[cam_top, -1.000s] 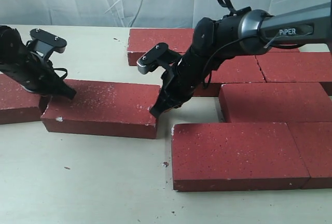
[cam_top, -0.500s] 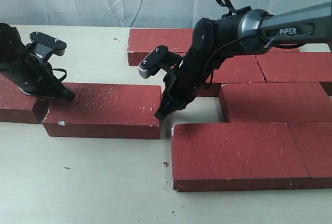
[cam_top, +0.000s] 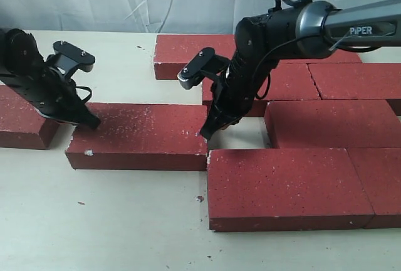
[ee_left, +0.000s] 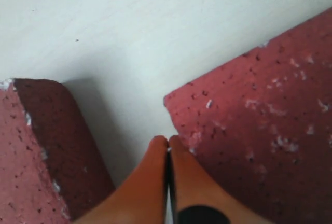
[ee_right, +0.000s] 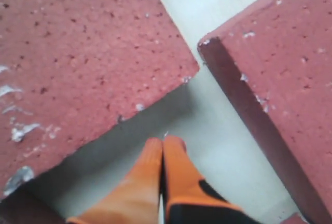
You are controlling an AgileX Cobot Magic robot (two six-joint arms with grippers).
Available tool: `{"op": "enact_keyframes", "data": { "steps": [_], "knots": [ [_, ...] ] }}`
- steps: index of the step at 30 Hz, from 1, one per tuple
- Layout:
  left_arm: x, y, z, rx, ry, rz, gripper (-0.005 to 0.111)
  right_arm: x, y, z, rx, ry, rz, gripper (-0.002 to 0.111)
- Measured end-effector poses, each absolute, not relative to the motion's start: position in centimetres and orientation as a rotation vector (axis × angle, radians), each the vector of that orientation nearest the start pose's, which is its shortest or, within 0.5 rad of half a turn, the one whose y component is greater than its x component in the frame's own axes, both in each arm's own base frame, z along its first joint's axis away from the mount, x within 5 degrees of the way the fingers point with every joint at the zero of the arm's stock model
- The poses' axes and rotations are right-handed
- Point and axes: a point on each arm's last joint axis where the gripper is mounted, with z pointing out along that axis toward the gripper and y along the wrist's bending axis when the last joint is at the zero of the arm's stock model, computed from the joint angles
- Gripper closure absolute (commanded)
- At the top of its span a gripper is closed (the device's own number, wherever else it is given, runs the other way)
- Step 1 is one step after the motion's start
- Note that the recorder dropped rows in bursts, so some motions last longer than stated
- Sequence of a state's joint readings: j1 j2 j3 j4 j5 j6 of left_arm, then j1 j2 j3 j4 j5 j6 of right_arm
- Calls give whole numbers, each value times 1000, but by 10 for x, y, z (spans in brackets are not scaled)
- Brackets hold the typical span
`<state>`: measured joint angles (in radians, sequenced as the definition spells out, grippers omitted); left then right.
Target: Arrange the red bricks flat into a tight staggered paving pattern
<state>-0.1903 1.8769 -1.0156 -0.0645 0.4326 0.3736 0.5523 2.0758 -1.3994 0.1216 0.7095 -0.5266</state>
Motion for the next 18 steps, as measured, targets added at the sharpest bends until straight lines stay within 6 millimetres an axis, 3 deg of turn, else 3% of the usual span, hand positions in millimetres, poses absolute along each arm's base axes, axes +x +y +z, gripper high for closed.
{"op": "enact_keyframes", "data": {
  "steps": [5,10,18],
  "knots": [
    [342,-68,139,712,2677,4,107,342,221,162,-1386,2545,152,109],
    [340,-67,156,709,2637,12,107,330,224,185,-1381,2547,299,109],
    [341,-48,160,567,2683,5,107,300,259,184,-1740,2320,562,109]
  ]
}}
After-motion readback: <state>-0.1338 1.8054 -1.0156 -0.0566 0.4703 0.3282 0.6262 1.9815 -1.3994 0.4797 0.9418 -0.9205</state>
